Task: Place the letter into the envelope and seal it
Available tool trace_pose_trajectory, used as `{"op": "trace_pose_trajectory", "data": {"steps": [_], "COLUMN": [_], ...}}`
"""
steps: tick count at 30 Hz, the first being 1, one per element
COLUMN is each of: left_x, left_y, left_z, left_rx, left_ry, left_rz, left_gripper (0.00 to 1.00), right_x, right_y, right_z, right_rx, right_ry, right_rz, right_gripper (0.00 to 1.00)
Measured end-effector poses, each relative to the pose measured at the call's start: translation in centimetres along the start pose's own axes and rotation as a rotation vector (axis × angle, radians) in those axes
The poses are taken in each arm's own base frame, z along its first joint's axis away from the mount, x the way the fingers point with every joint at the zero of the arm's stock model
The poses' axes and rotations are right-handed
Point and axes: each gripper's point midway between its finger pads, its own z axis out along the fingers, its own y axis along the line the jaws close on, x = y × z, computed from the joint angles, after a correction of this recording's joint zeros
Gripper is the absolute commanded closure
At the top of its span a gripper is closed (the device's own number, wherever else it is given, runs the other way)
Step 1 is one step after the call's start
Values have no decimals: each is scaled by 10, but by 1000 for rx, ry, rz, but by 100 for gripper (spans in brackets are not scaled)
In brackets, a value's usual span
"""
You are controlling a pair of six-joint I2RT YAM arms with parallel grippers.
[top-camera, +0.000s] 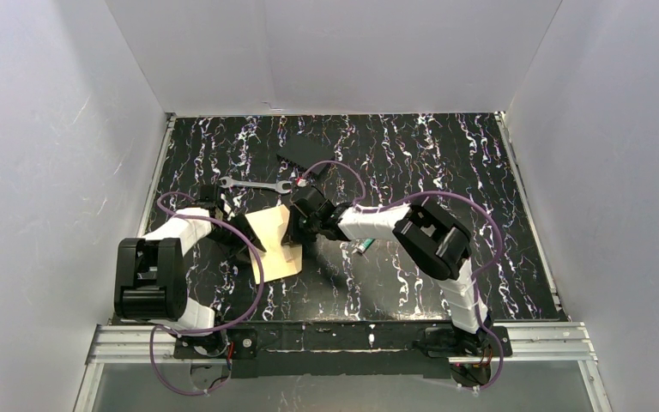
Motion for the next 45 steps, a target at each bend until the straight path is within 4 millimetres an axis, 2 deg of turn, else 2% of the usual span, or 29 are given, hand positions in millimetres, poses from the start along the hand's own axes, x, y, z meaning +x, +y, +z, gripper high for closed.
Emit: {"op": "trace_pose_trajectory", "data": {"steps": [2, 5, 9, 14, 17, 20, 23, 30, 36, 39, 45], "left_x": [0, 1, 0, -3, -5, -7, -8, -15, -25, -27, -27], "left_y": [-2, -3, 0, 2, 3, 3, -3, -18, -28, -33, -41], "left_z": [1, 1, 0, -1, -2, -2, 0, 4, 9, 11, 13], "left_rx": [12, 13, -7, -32, -41, -44, -12, 55, 87, 103, 139], "left_ry": [8, 12, 7, -8, -16, -24, -10, -20, -26, -19, 2], "left_rz": [0, -1, 2, 18, 22, 30, 31, 9, -20, -38, -47], "left_gripper": [49, 50, 50, 49, 49, 49, 50, 50, 51, 52, 55], "right_x": [2, 4, 1, -8, -13, -14, -13, -22, -24, -26, -23], "right_y": [4, 5, 5, 4, 3, 0, -6, -16, -20, -20, -26], "right_z": [1, 2, -1, -17, -24, -26, -28, -32, -38, -39, -40], "right_rx": [-22, -31, -20, 29, 46, 66, 102, 180, 215, 216, 243], "right_ry": [10, 17, 0, -36, -53, -58, -48, -64, -50, -49, -21], "right_rz": [-9, -12, -18, -45, -63, -78, -94, -145, -217, -247, -281], "right_gripper": [95, 77, 60, 48, 49, 62, 63, 37, 34, 39, 60]}}
